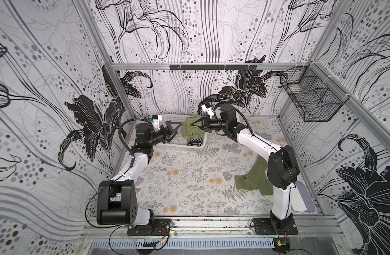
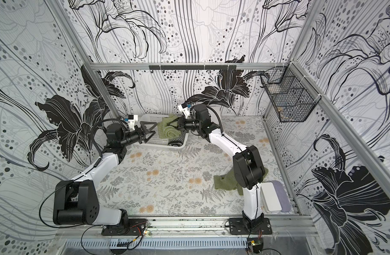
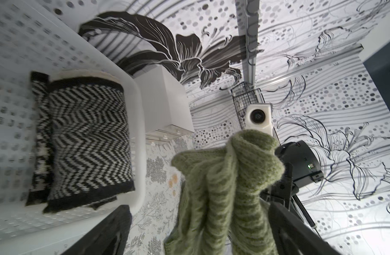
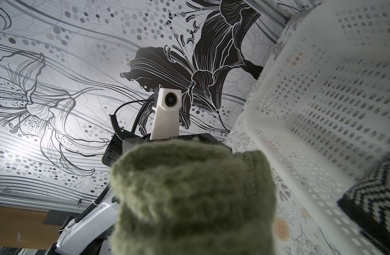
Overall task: Roll up the scarf and place it into the basket
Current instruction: Place the scarf in the basket.
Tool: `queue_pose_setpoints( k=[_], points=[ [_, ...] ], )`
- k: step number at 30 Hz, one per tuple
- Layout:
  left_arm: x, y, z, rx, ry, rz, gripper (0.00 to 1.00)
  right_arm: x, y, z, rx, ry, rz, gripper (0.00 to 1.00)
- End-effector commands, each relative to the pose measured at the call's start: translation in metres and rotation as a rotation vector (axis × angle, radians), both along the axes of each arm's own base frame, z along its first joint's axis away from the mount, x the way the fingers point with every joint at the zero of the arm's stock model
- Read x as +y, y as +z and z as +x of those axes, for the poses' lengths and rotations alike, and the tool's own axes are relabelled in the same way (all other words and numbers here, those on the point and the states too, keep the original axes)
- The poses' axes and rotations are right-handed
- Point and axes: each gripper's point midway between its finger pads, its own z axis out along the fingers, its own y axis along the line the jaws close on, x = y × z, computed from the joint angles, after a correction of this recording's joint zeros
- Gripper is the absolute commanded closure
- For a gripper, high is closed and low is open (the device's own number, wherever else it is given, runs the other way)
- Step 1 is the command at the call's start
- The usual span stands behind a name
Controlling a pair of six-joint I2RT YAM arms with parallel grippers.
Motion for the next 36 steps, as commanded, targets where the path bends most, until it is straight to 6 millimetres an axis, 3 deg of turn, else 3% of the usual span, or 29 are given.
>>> queue_pose_setpoints(
  k=[1,5,11,19,21,23,26,28,30,32,35,36],
  points=[
    [-0.026,0.034,-0.01,-0.118,-0.111,-0.04,0.01,-0.002,0.024,-0.013,-0.044,0.026,0.038,1.0],
    [-0.045,0.042,-0.02,-0.13,-0.181,-0.066,0.01,-0.004,0.02,-0.016,-0.044,0.02,0.016,1.0],
    [-0.064,0.03,-0.029,-0.101,-0.218,-0.015,0.03,-0.006,0.015,-0.017,-0.065,0.001,-0.036,1.0],
    [-0.068,0.022,-0.017,-0.073,-0.193,-0.008,0.58,0.009,0.013,-0.035,-0.099,0.044,-0.08,1.0],
    [-0.071,0.025,-0.015,-0.075,-0.196,-0.01,0.74,0.011,0.01,-0.037,-0.099,0.047,-0.089,1.0],
    [-0.074,0.022,-0.012,-0.061,-0.203,-0.003,0.96,0.011,0.008,-0.037,-0.102,0.043,-0.098,1.0],
    [-0.073,0.014,-0.009,-0.039,-0.208,0.016,1.0,0.008,0.009,-0.038,-0.118,0.035,-0.114,0.99],
    [-0.068,0.01,-0.006,-0.032,-0.197,0.039,1.0,0.005,0.007,-0.037,-0.131,0.026,-0.147,0.8],
    [-0.064,0.009,-0.001,-0.025,-0.192,0.062,1.0,0.0,0.007,-0.034,-0.137,0.017,-0.158,0.68],
    [-0.057,0.012,0.005,-0.031,-0.181,0.089,1.0,-0.006,0.003,-0.03,-0.127,0.005,-0.177,0.47],
    [-0.04,0.016,0.019,-0.026,-0.157,0.148,1.0,-0.031,-0.009,-0.014,-0.098,-0.064,-0.212,0.19],
    [-0.035,0.015,0.023,-0.02,-0.154,0.175,1.0,-0.042,-0.013,-0.01,-0.085,-0.089,-0.221,0.16]
  ],
)
